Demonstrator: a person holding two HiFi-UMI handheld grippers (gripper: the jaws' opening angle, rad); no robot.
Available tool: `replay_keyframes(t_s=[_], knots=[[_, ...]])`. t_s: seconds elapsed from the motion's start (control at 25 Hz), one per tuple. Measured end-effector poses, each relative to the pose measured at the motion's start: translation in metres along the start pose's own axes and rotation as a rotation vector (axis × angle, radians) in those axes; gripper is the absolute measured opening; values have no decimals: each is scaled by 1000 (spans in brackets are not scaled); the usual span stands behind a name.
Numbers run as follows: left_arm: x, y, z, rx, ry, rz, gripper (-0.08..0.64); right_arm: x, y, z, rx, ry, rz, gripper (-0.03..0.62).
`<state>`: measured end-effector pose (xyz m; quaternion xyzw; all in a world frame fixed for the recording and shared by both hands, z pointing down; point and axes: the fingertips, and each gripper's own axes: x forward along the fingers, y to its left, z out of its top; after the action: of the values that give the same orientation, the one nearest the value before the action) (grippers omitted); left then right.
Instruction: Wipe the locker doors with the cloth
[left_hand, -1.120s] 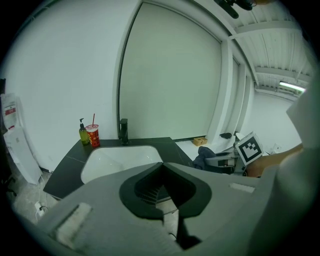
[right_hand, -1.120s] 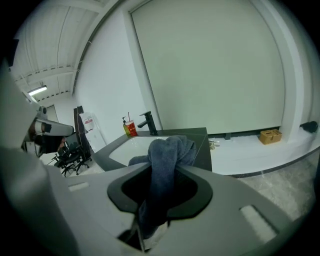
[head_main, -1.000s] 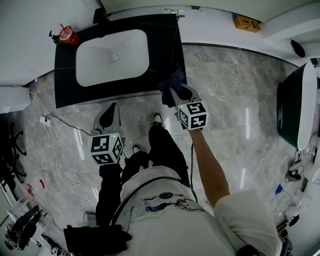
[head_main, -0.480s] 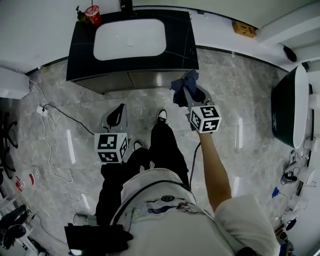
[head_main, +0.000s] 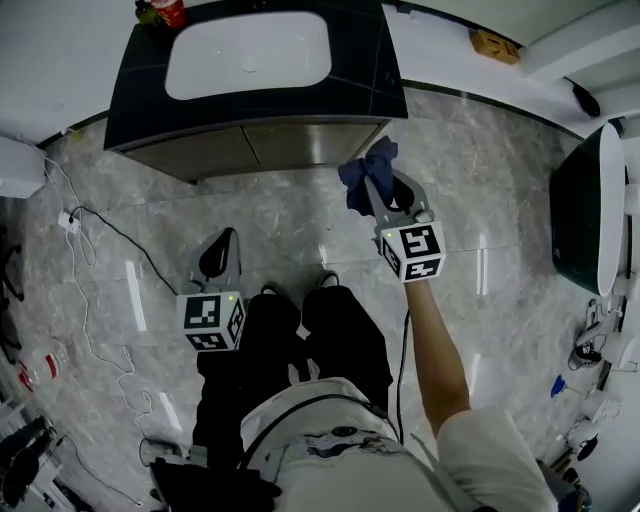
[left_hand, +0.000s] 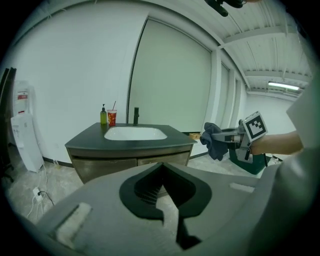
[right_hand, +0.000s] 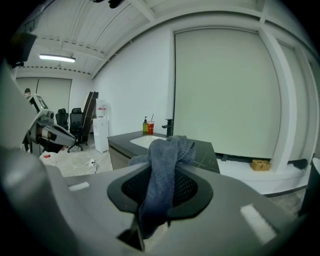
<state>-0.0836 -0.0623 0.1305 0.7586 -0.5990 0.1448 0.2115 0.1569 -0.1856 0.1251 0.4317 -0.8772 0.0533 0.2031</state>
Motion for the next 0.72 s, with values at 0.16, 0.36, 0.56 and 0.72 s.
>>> replay_keyframes(t_s=[0.16, 0.36, 0.56, 0.72], knots=[[31, 9, -60, 1, -27, 8, -2, 22, -5, -51, -97, -27, 0, 94], [79, 34, -123, 10, -71, 36, -2, 58, -19, -93, -173, -105, -25, 94], [128, 44, -157, 37, -140, 13, -2, 88, -30, -122, -241, -185, -55, 94], [168, 53, -173, 80, -204, -10, -2, 105, -37, -132, -291, -288, -86, 95]])
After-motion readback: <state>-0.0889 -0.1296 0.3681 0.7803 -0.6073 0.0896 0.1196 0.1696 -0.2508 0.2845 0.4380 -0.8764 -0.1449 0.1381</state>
